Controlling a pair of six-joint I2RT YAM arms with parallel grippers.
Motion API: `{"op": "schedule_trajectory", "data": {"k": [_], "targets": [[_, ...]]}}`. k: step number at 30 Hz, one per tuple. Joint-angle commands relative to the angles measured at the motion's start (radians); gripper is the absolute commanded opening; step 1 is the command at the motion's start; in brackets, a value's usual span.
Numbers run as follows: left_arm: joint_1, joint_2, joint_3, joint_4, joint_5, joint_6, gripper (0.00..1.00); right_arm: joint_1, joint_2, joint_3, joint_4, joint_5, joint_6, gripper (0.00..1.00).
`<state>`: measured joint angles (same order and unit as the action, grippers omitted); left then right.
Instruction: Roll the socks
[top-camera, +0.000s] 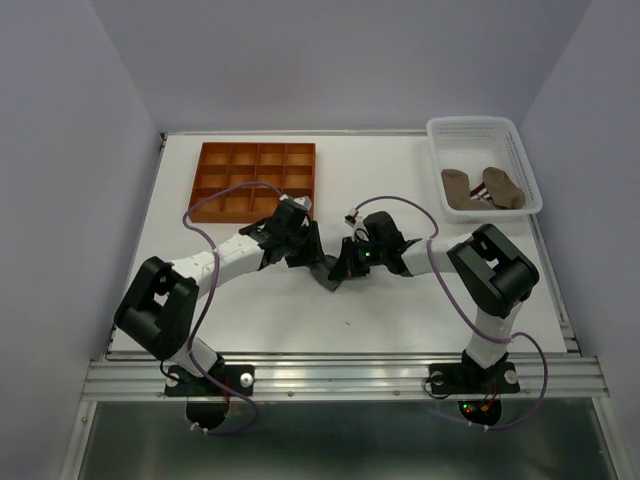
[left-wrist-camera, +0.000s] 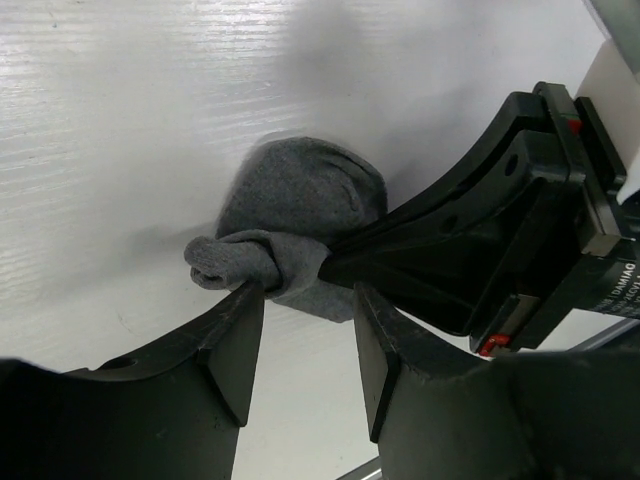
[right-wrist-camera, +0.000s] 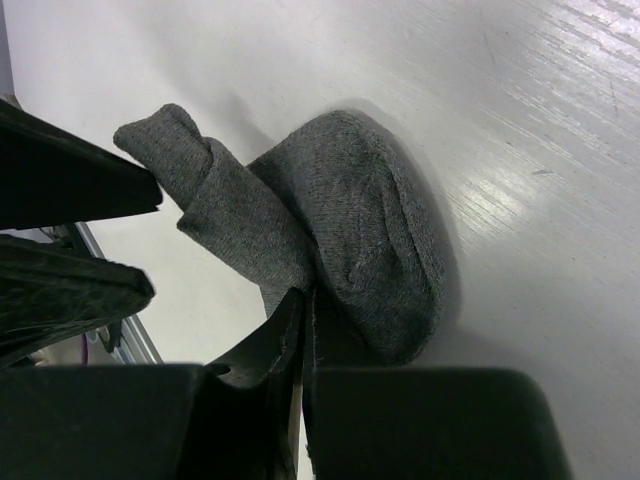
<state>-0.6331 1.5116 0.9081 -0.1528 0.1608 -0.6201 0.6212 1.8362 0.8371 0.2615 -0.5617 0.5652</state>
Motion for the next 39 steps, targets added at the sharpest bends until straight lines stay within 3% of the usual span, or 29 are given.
{"op": "schedule_trajectory", "data": {"k": [1, 10, 14, 17, 21, 27, 34, 39], "targets": [[-0.002, 0.030, 0.012, 0.025, -0.009, 0.025, 0.52, -0.006, 0.015, 0.023, -0.044, 0.006, -0.025, 0.03], [-0.002, 0.107, 0.040, 0.013, -0.027, 0.046, 0.41, -0.006, 0.005, 0.046, -0.082, 0.009, -0.086, 0.13], [-0.002, 0.140, 0.054, 0.001, -0.030, 0.034, 0.15, -0.006, -0.037, 0.053, -0.088, 0.003, -0.158, 0.23], [0.000, 0.147, 0.064, -0.017, -0.058, 0.016, 0.11, -0.006, -0.096, 0.054, -0.094, 0.016, -0.208, 0.28], [-0.002, 0.148, 0.083, -0.031, -0.066, 0.005, 0.09, 0.005, -0.176, 0.059, -0.119, 0.048, -0.318, 0.32], [-0.002, 0.162, 0.113, -0.050, -0.052, -0.001, 0.09, 0.113, -0.249, 0.037, -0.128, 0.235, -0.471, 0.39], [-0.002, 0.177, 0.132, -0.059, -0.027, 0.006, 0.09, 0.229, -0.198, 0.049, -0.105, 0.489, -0.554, 0.40], [-0.002, 0.190, 0.140, -0.057, -0.007, 0.011, 0.09, 0.262, -0.175, 0.053, -0.088, 0.557, -0.619, 0.40]]}}
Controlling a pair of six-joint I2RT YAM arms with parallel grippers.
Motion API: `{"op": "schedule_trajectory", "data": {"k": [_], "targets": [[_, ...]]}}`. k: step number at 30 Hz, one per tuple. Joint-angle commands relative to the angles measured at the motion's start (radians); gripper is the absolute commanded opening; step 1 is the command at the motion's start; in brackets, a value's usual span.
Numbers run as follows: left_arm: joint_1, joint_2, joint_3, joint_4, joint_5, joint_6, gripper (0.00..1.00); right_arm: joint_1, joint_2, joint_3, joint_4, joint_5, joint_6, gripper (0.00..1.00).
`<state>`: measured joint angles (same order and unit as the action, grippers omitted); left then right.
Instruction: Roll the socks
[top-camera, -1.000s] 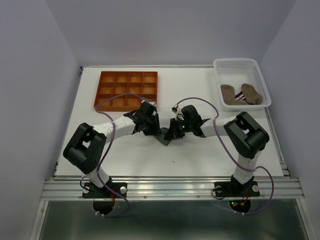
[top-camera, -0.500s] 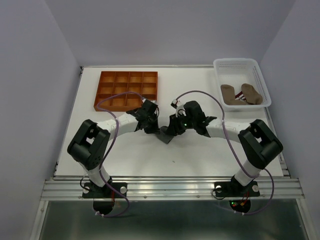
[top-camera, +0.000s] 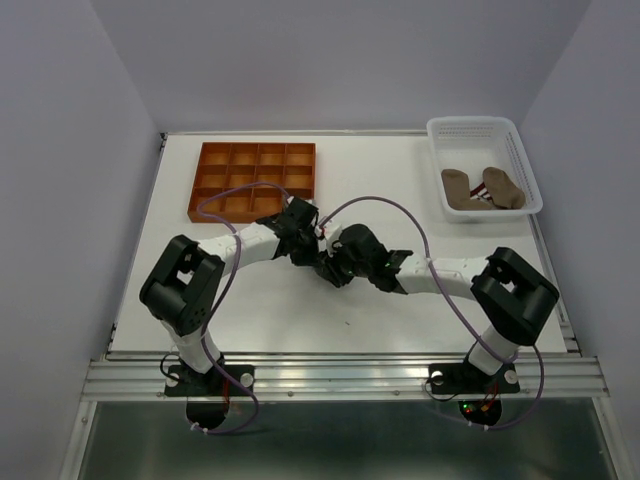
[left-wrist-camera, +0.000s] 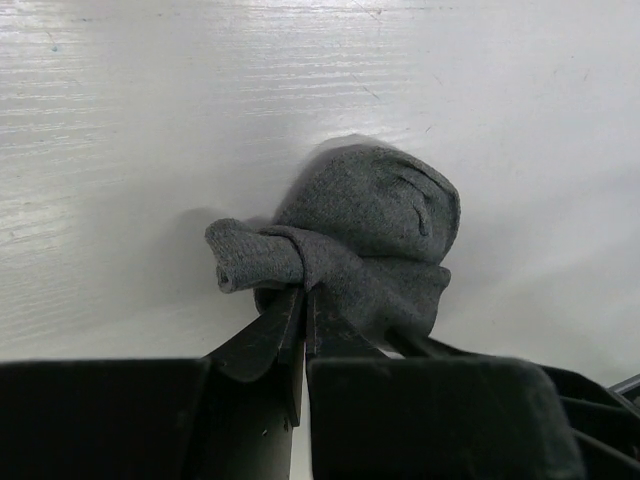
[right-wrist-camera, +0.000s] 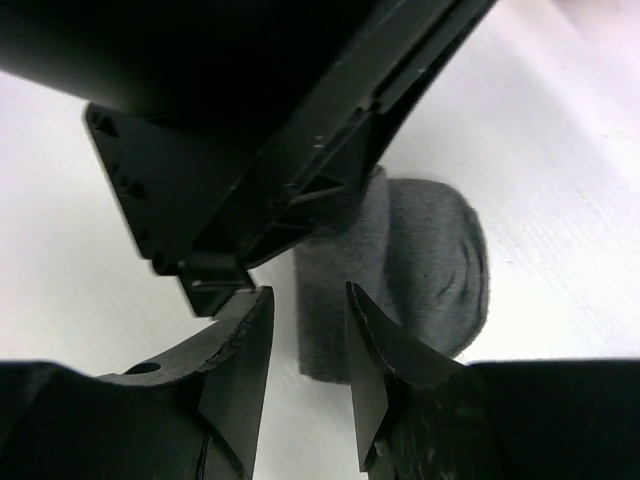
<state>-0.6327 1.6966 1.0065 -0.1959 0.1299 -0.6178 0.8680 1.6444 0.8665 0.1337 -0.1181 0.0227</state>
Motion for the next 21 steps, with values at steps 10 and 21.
{"op": "schedule_trajectory", "data": {"k": [10, 21], "targets": [[-0.002, 0.021, 0.052, -0.014, 0.045, 0.015, 0.09, 0.057, 0.060, 0.011, 0.041, 0.173, -0.112, 0.41], [-0.002, 0.023, 0.052, -0.016, 0.045, 0.010, 0.09, 0.124, 0.037, -0.001, 0.055, 0.365, -0.148, 0.41]]}}
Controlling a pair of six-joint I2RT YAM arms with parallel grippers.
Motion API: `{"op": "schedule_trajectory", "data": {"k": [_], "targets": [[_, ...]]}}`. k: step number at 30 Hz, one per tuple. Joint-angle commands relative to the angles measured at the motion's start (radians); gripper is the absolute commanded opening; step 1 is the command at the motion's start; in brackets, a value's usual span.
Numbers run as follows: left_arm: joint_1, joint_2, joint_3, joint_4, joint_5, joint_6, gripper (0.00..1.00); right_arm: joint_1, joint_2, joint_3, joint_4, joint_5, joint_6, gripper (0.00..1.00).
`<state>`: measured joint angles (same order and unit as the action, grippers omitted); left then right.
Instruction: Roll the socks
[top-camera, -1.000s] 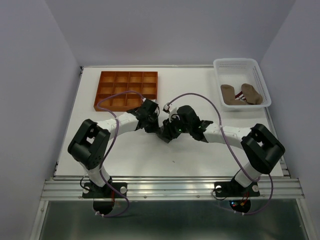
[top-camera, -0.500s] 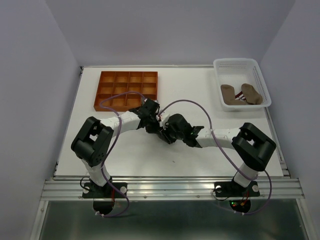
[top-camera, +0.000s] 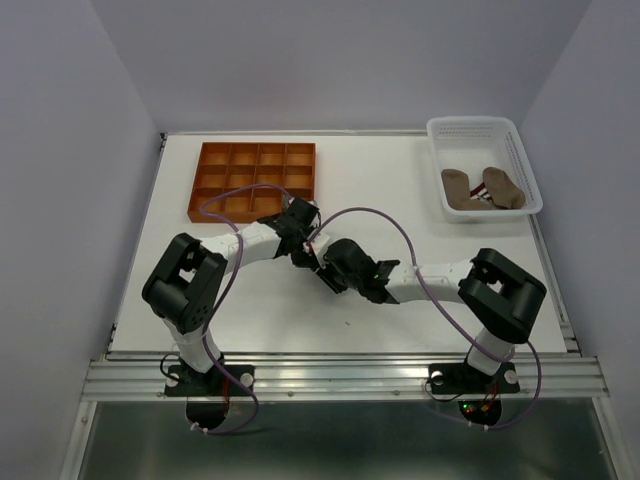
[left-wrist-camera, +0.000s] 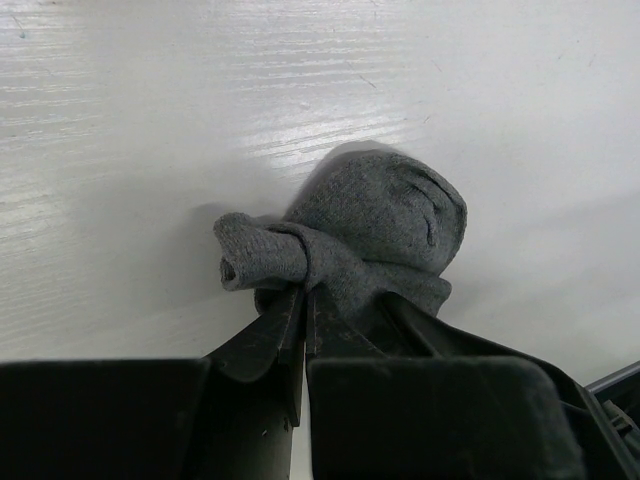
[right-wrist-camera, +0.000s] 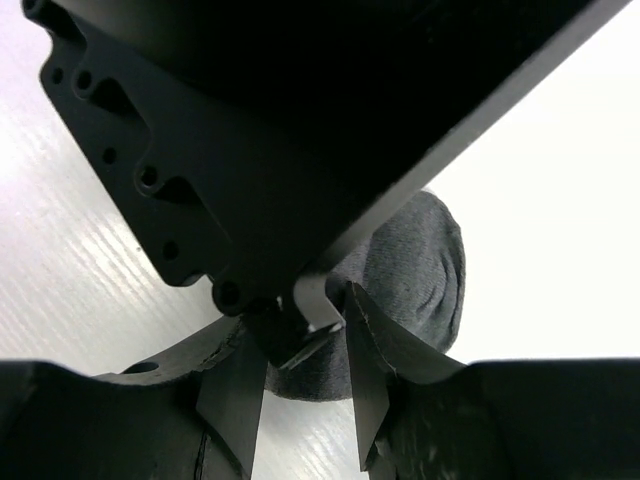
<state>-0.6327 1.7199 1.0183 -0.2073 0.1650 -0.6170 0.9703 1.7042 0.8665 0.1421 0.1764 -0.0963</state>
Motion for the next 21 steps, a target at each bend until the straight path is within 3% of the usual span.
{"op": "schedule_trajectory", "data": {"k": [1, 10, 21], "targets": [[-0.002, -0.002, 0.039, -0.006, 0.010, 0.010, 0.09, 0.031, -0.028, -0.003, 0.048, 0.060, -0.036, 0.41], [-0.002, -0.002, 0.035, -0.006, 0.010, 0.010, 0.09, 0.050, -0.041, -0.018, 0.050, 0.041, -0.034, 0.41], [-0.002, -0.008, 0.029, -0.004, 0.013, 0.005, 0.09, 0.059, -0.046, -0.038, 0.033, 0.149, -0.002, 0.41]]}}
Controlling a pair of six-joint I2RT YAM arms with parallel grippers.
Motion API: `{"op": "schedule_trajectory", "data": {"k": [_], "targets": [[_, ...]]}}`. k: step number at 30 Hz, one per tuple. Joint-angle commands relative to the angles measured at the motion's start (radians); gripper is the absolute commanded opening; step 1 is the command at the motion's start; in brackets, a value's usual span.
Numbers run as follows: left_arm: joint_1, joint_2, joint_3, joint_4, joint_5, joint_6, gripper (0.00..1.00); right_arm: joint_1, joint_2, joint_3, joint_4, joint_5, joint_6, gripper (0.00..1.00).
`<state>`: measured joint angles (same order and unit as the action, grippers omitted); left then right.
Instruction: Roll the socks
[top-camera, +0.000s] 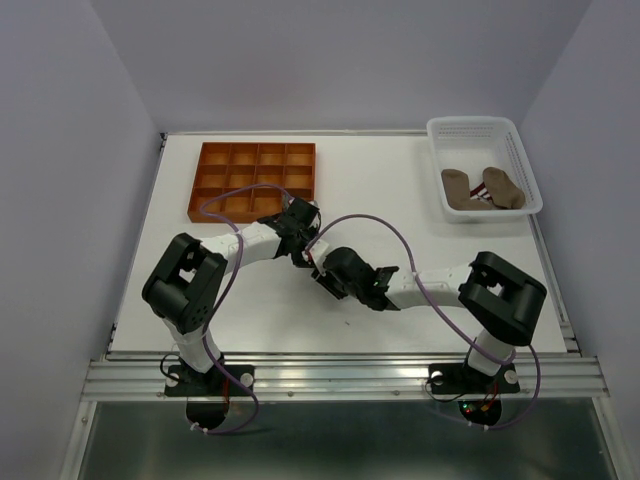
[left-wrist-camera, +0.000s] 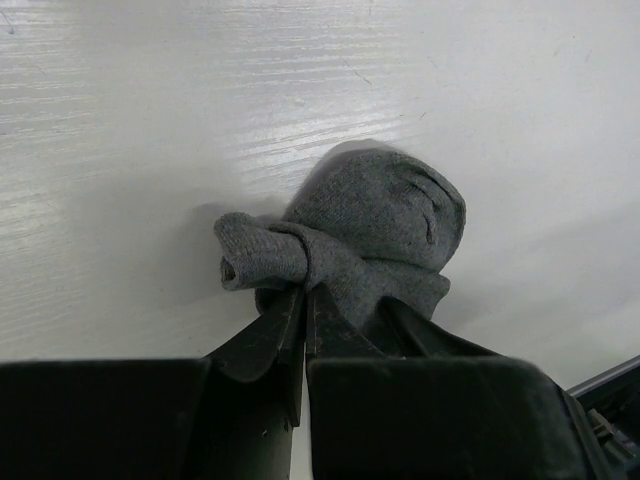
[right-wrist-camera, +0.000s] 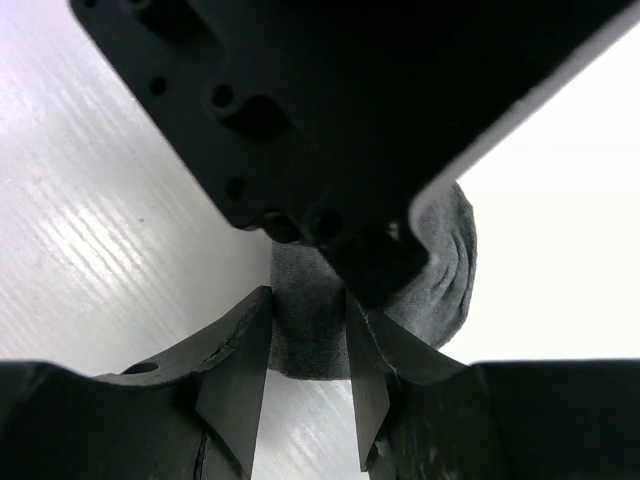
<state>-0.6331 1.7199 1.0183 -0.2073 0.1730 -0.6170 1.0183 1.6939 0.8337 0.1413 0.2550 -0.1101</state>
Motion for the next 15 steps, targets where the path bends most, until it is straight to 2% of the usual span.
{"op": "schedule_trajectory", "data": {"k": [1, 10, 15], "targets": [[-0.002, -0.013, 0.023, 0.000, 0.005, 0.005, 0.09, 0.011, -0.045, -0.005, 0.035, 0.085, 0.018, 0.41], [-0.002, -0.017, 0.017, 0.003, 0.006, 0.000, 0.09, 0.011, -0.148, -0.019, 0.021, 0.029, 0.044, 0.41], [-0.002, -0.017, 0.020, 0.003, 0.011, 0.003, 0.09, 0.011, -0.134, -0.022, 0.024, -0.017, 0.041, 0.41]]}}
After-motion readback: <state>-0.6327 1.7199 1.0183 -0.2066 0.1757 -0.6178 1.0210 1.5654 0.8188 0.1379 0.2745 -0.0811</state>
